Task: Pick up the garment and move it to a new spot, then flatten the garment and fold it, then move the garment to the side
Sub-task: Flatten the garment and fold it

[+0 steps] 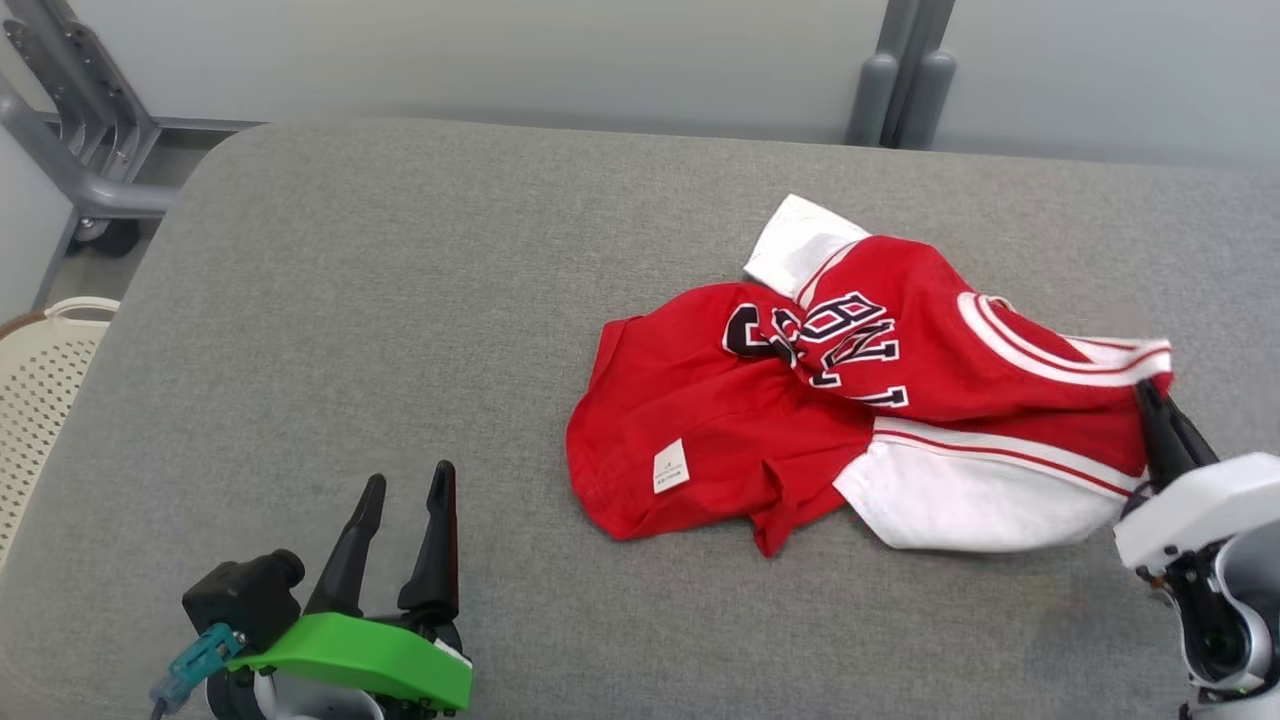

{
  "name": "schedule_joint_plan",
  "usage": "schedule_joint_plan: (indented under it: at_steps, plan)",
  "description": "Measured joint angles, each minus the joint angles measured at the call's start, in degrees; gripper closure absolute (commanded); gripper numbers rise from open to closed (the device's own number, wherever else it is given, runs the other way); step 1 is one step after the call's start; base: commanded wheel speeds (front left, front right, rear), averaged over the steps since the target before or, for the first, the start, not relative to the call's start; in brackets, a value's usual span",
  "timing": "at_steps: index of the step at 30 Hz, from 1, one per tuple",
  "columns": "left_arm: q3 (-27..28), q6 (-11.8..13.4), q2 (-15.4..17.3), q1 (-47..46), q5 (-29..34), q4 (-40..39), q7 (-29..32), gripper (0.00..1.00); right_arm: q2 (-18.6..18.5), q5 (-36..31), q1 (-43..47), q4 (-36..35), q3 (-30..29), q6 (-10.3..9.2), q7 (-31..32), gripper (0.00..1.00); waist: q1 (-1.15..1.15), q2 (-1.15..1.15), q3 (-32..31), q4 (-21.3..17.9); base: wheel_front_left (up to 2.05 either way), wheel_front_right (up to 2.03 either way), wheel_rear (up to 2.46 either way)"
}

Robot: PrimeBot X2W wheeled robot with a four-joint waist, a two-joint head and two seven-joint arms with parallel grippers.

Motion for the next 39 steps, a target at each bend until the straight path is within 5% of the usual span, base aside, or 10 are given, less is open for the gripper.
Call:
schedule_joint_plan:
  at_steps: [14,15,16,17,18,25,39]
  plan:
    - [-3.0,-1.6,1.6,-2.6,1.5,-3.0,4.4,0.00,-0.7,-6.8,-0.8,16.5,-8.4,0.02,-13.3,1.00,0.00,0.00,3.4,-6.9,0.00,0.00,0.00]
    - [-3.3,-1.8,1.6,-2.8,1.5,-3.1,4.7,0.00,-1.3,-8.3,-1.3,17.9,-8.9,0.02,-14.2,0.76,0.00,0.00,3.7,-7.1,0.00,0.00,0.00]
    - [-3.5,-1.8,1.6,-3.0,1.5,-3.1,4.8,0.00,-1.8,-9.7,-1.9,19.1,-9.2,0.02,-15.2,0.31,0.00,0.00,3.9,-7.3,0.00,0.00,0.00]
    - [-3.7,-1.8,1.5,-3.3,1.5,-3.1,5.0,0.00,-1.9,-10.6,-2.4,20.2,-9.4,0.01,-15.9,0.31,0.00,0.00,4.1,-7.4,0.00,0.00,0.00]
    - [-3.9,-1.8,1.4,-3.6,1.5,-3.1,5.1,0.00,-1.8,-11.4,-2.9,21.1,-9.4,0.01,-16.4,0.00,0.00,0.00,4.3,-7.4,0.00,0.00,0.00]
    - [-4.5,-2.0,0.7,-3.6,1.5,-1.9,5.2,0.00,-1.6,-14.6,-1.9,18.8,-4.6,0.01,-21.9,0.00,0.00,0.00,4.8,-6.9,0.00,0.00,0.00]
    - [-1.7,0.0,3.2,0.5,8.4,-0.1,0.4,0.00,-0.8,-20.6,13.6,-0.9,4.2,0.03,-30.9,0.00,0.00,0.00,3.0,-8.3,0.00,0.00,0.00]
